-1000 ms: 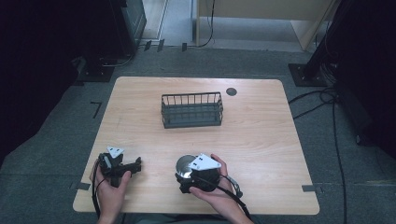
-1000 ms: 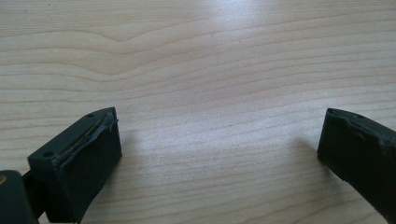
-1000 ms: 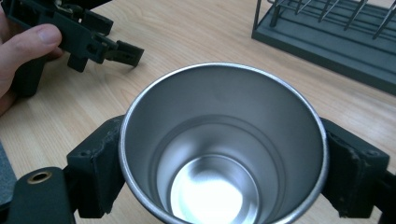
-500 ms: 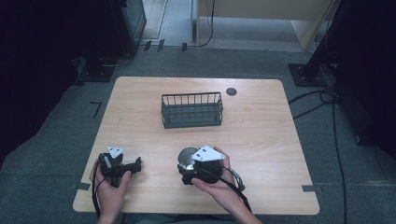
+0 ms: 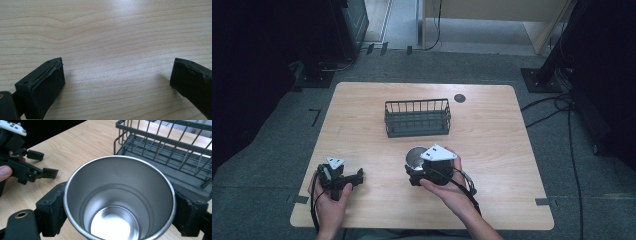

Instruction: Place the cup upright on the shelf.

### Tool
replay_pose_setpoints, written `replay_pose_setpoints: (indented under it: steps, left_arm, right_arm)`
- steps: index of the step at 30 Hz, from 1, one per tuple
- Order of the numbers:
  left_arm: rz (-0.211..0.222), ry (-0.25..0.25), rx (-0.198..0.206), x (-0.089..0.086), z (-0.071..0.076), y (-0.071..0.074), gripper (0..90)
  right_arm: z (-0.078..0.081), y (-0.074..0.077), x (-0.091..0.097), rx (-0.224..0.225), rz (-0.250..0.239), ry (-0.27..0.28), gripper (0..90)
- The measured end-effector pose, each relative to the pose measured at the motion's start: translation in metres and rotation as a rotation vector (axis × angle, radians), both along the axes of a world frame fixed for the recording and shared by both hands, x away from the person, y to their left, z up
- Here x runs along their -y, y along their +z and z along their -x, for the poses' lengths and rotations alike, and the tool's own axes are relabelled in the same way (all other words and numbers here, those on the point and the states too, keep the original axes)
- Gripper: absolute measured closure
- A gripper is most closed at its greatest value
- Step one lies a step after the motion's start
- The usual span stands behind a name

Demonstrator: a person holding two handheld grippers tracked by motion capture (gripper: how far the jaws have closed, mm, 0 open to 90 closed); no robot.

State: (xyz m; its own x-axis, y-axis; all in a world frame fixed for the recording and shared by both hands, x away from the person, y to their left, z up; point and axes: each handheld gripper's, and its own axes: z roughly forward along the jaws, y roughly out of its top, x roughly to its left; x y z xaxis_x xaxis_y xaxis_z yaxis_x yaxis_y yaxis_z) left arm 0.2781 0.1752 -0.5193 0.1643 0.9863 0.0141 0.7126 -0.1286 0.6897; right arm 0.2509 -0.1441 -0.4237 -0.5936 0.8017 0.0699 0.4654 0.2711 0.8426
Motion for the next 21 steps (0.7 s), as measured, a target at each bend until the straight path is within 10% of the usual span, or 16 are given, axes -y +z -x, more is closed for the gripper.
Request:
replay_pose_setpoints:
  steps: [21]
  left_arm:
    - [0.002,0.002,0.001,0.0,0.0,0.0,0.0]
  right_arm:
    - [-0.031,0.02,0.015,0.032,0.005,-0.068,14.0]
